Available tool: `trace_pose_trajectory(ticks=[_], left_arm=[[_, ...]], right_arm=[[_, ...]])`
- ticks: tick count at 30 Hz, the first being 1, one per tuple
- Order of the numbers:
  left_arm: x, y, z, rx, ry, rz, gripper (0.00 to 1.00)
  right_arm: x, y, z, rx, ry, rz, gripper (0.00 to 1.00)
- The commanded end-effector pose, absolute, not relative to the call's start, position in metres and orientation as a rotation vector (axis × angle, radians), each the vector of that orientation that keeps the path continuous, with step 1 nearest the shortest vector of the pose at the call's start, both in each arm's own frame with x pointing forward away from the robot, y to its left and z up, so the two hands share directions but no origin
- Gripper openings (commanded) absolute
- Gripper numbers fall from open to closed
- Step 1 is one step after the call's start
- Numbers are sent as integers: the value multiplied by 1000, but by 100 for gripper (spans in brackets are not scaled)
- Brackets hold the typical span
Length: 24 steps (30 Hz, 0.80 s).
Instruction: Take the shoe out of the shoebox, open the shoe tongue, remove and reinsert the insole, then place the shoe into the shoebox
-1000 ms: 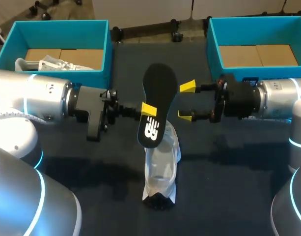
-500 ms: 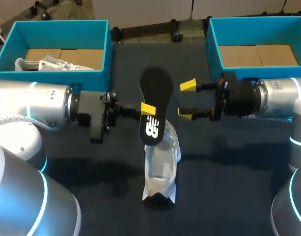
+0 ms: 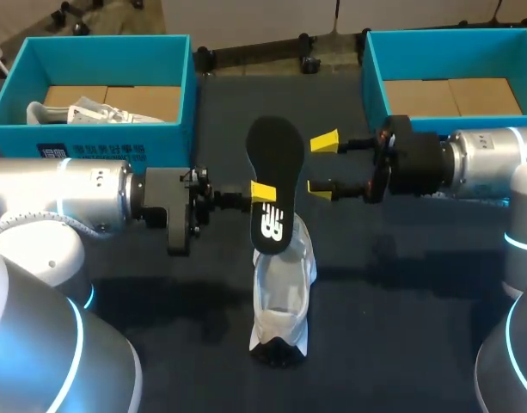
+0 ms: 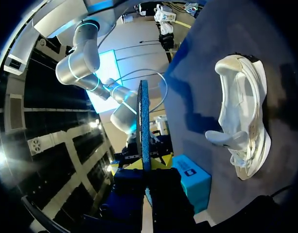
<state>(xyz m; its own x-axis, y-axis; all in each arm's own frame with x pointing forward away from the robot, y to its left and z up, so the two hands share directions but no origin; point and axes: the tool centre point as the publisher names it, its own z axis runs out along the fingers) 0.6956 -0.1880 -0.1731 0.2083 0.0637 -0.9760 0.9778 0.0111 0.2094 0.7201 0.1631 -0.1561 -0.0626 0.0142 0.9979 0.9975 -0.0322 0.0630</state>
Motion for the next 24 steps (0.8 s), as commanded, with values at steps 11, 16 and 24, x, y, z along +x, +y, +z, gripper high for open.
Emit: trace_pose_trajectory(ticks=[11, 16, 24], left_arm=[[697, -192, -176, 1323, 1108, -1005, 0], [697, -192, -176, 1323, 1108, -1005, 0], [697, -192, -176, 1323, 1108, -1005, 0]], right_arm=[[730, 185, -161, -1207, -1285, -1268, 92], [731, 192, -163, -1216, -1286, -1265, 78], [730, 204, -169, -1235, -1303, -1235, 52]])
